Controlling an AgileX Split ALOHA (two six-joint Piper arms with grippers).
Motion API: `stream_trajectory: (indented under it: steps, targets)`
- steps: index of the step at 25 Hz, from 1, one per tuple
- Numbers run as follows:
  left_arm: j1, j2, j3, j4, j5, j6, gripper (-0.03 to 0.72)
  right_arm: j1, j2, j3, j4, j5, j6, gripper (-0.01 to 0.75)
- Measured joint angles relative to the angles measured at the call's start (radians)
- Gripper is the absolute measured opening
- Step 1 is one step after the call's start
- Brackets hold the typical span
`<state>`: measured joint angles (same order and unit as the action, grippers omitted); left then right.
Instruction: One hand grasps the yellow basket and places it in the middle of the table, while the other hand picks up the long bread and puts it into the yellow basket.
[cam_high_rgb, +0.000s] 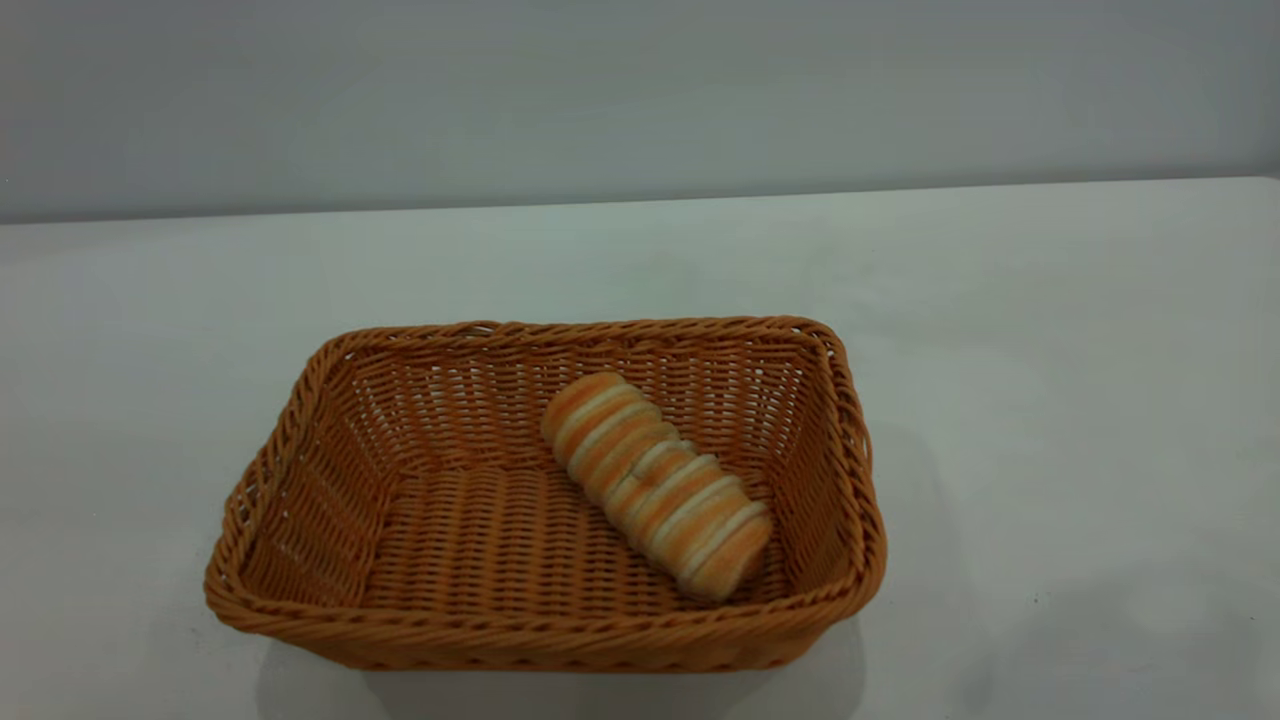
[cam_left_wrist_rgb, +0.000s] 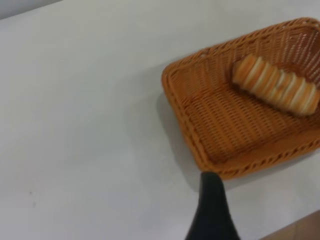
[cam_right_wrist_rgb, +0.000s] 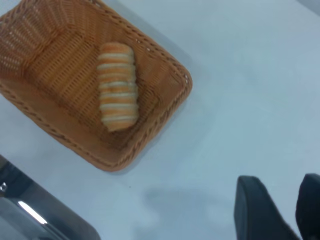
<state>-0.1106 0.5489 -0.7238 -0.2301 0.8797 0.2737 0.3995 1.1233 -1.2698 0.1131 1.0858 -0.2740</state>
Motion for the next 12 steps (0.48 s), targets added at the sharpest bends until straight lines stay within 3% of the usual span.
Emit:
stream_trajectory:
  steps: [6,12]
  targets:
    - [0.000,-0.230,0.132,0.035,0.059,-0.029,0.594,0.000,-0.197,0.137,-0.032,0.006,0.041,0.241]
    - [0.000,-0.391,0.167,0.073,0.142,-0.036,0.594,0.000,-0.386,0.268,-0.059,0.011,0.095,0.241]
